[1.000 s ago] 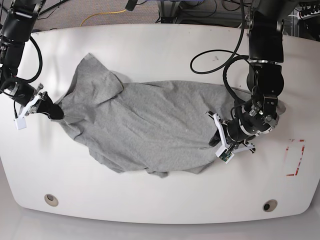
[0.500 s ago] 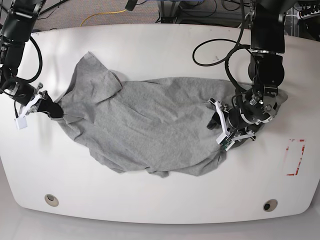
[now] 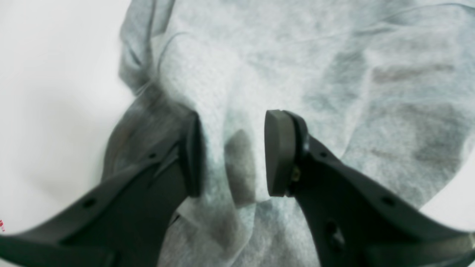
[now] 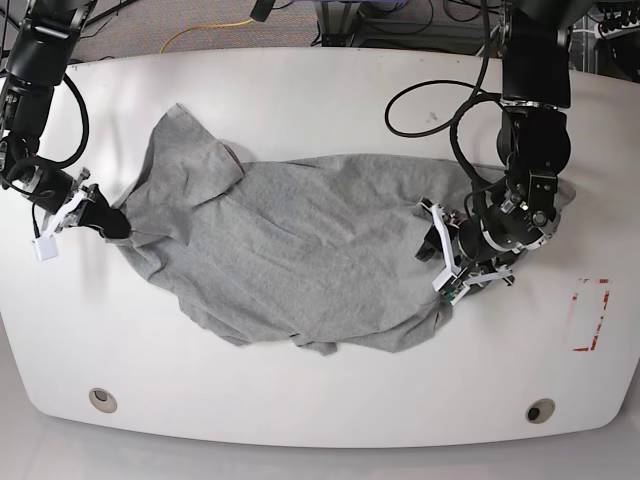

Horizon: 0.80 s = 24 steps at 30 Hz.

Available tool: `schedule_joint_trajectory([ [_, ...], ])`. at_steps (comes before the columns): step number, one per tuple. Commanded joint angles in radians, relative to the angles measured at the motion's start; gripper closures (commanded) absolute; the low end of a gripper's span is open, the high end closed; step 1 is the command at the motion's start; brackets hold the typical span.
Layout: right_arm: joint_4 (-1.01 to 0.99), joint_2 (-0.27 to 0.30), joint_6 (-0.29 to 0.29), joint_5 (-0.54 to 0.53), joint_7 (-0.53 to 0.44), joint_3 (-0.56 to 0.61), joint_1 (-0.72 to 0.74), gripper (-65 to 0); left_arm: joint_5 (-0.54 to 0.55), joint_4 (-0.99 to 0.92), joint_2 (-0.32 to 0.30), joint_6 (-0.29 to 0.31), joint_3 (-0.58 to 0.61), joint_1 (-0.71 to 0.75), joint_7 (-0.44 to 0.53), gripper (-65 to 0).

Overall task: Fold the T-shirt properly
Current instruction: 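Regrasp the grey shirt's side edge with the left gripper, then lift the shirt with both grippers and swing it up off the table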

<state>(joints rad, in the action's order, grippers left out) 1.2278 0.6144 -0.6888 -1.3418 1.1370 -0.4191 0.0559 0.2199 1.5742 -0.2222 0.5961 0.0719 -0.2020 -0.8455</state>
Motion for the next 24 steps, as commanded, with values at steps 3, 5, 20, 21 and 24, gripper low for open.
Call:
schedule_joint_trajectory([
  [3,0.016,0.029,-0.009,-0.031,-0.018,-0.01,0.019,0.0,0.009,0.018,-0.004,0.002,-0.007,-0.023,0.018,-11.4],
  [5,0.016,0.029,-0.009,-0.031,-0.018,-0.01,0.019,0.0,0.009,0.018,0.0,0.017,-0.005,-0.024,0.018,0.0],
  [20,0.014,0.029,-0.009,-0.029,-0.018,-0.008,0.029,0.0,0.008,0.231,0.031,0.102,-0.077,0.016,-0.01,0.0],
  [21,0.014,0.029,-0.009,-0.029,-0.018,-0.008,0.029,0.0,0.008,0.246,0.031,0.102,-0.09,0.019,-0.025,0.0],
  [24,0.014,0.029,-0.009,-0.029,-0.018,-0.008,0.031,0.0,0.009,0.285,0.028,0.102,-0.122,0.003,-0.074,0.0],
])
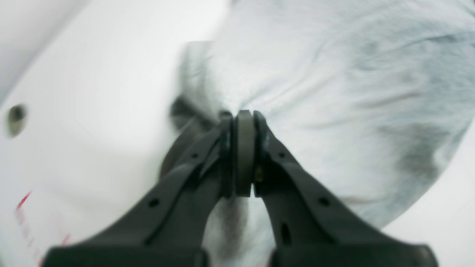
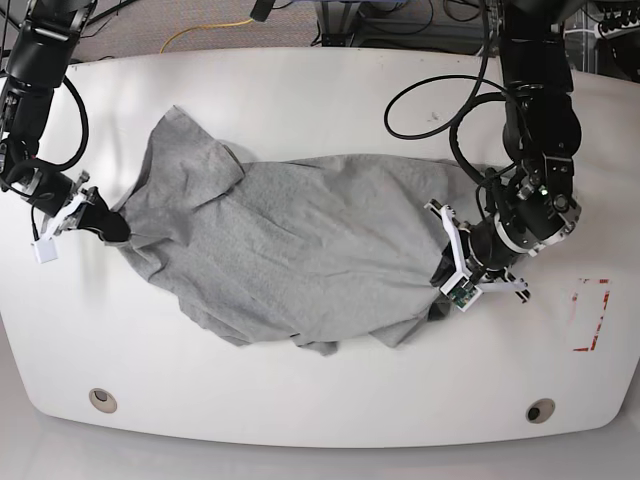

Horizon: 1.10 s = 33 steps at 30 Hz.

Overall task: Fold the T-shirt properly
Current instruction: 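Lift the shirt with both grippers and swing it up off the table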

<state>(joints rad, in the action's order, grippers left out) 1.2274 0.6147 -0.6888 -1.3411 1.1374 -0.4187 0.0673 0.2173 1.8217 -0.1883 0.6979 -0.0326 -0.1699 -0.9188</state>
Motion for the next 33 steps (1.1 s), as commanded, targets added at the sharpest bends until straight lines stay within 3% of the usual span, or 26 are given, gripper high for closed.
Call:
schedule_joint_trajectory([
  [1,0.015,0.029,-0.009,-0.03,-0.018,-0.009,0.019,0.0,0.012,0.056,-0.004,0.0,-0.04,-0.035,-0.023,0.0],
  [6,0.015,0.032,-0.009,-0.03,-0.018,-0.009,0.021,0.0,0.012,0.065,-0.001,0.0,-0.166,-0.087,-0.122,0.0],
  [14,0.016,0.035,-0.009,-0.008,-0.023,-0.009,0.024,0.0,0.012,-0.024,0.072,0.0,-0.335,-0.155,-0.237,0.0],
  [20,0.019,0.041,-0.009,0.01,-0.02,-0.013,0.062,0.0,0.04,0.006,0.083,0.0,-0.369,-0.171,-0.27,0.0],
  [26,0.018,0.09,-0.009,0.01,-0.018,-0.009,0.138,0.0,0.141,0.01,0.075,0.0,-0.366,-0.233,-0.273,0.0],
  [33,0.018,0.153,-0.009,0.012,-0.018,0.051,0.291,0.0,0.149,0.01,0.074,0.0,-0.362,-0.354,-0.299,0.0],
])
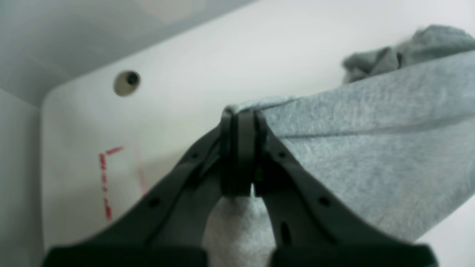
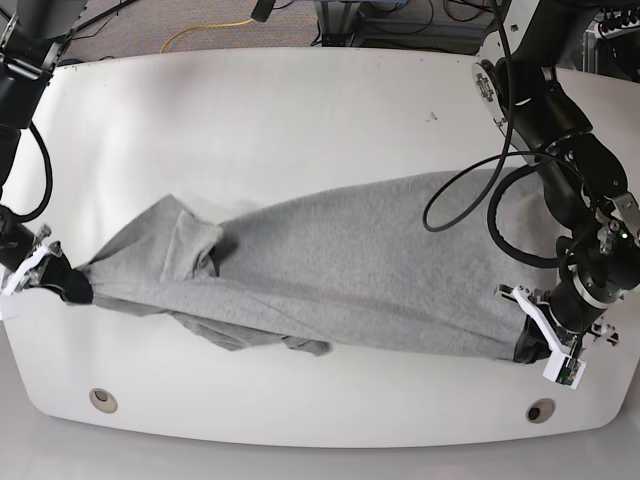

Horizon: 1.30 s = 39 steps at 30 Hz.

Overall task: Fold the T-shirt properly
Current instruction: 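Lift the shirt with both grippers and swing it up off the table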

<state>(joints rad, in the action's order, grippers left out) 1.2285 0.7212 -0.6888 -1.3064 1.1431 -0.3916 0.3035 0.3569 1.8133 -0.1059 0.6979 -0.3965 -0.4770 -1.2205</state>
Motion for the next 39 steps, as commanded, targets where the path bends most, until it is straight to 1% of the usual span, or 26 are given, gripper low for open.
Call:
schedule_joint_trajectory([
  [1,0.015,0.067,-0.009,-0.023,-0.024,0.046,0.079,0.0,0.008,0.016,-0.008,0.0,0.001,-0.067,-0.003,0.0],
  [2,0.015,0.087,-0.009,-0.023,-0.024,0.075,0.115,0.0,0.008,0.015,-0.008,0.0,0.001,-0.093,-0.008,0.0],
  [6,0.015,0.097,-0.009,-0.023,-0.024,0.153,0.236,0.0,0.008,0.015,-0.008,0.0,0.001,-0.168,-0.008,0.0],
  [9,0.014,0.125,-0.009,-0.023,-0.024,0.216,0.339,0.0,0.004,0.012,-0.01,0.0,0.001,-0.233,-0.014,0.0],
  [11,0.012,0.131,-0.009,-0.023,-0.024,0.274,0.415,0.0,-0.009,0.01,-0.035,0.0,0.001,-0.277,-0.014,0.0],
  [14,0.012,0.134,-0.009,-0.023,-0.024,0.359,0.529,0.0,-0.014,0.01,-0.047,0.0,0.021,-0.329,-0.014,0.0],
  [17,0.012,0.151,-0.009,-0.023,-0.024,0.435,0.646,0.0,-0.014,0.01,-0.07,0.0,0.038,-0.386,-0.014,0.0],
  [22,0.012,0.154,-0.009,-0.023,-0.024,0.572,0.859,0.0,-0.014,0.012,-0.111,0.0,0.043,-0.484,-0.014,0.0],
  [26,0.014,0.156,-0.009,-0.023,-0.024,0.653,0.978,0.0,-0.014,0.015,-0.128,0.0,0.04,-0.536,-0.028,0.0],
  [29,0.014,0.18,-0.009,-0.023,-0.024,0.661,0.983,0.0,-0.012,0.018,-0.128,0.0,0.035,-0.533,-0.051,0.0],
  [32,0.015,0.185,-0.009,-0.023,-0.024,0.661,0.962,0.0,-0.011,0.019,-0.128,0.0,0.035,-0.484,-0.054,0.0],
  [34,0.017,0.186,-0.009,-0.023,-0.028,0.655,0.911,0.0,-0.009,0.023,-0.128,0.0,0.034,-0.432,-0.052,0.0],
  [37,0.02,0.188,-0.009,-0.023,-0.03,0.59,0.805,0.0,-0.009,0.041,-0.124,0.0,0.034,-0.328,-0.051,0.0],
  [39,0.021,0.186,-0.009,-0.023,-0.031,0.526,0.716,0.0,-0.009,0.073,-0.122,0.0,0.034,-0.254,-0.049,0.0],
])
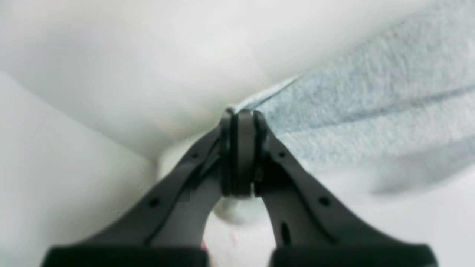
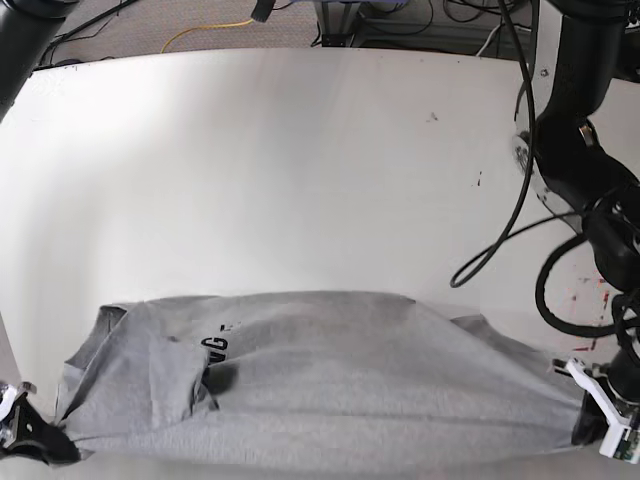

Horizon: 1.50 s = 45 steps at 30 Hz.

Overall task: Fold the T-shirt properly
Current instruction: 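Lift the shirt with both grippers and swing it up off the table, then lay the shirt down, pulling both grippers apart along its shoulder edge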

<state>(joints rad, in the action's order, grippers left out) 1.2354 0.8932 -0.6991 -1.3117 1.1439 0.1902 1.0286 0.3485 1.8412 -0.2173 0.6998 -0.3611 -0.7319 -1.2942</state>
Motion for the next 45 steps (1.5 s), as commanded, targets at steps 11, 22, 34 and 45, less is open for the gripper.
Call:
schedule_joint_trajectory([
  [11,0.014,-0.019,0.001,-0.018,-0.028,-0.285,-0.36,0.0,0.002,0.093,0.052,-0.002,-0.071,0.351,0.032,0.0],
  [22,0.134,-0.069,0.001,-0.024,-0.025,-0.496,-0.764,0.0,0.004,0.145,0.052,-0.002,-0.106,0.647,0.031,0.0],
  [34,0.218,-0.231,0.001,0.025,-0.032,-0.659,-1.12,0.0,-0.002,0.136,0.046,-0.002,-0.132,0.914,0.193,0.0],
  [45,0.406,-0.484,0.001,0.484,-0.031,-0.832,-1.255,0.0,-0.004,0.136,0.025,-0.002,-0.158,1.024,0.201,0.0],
])
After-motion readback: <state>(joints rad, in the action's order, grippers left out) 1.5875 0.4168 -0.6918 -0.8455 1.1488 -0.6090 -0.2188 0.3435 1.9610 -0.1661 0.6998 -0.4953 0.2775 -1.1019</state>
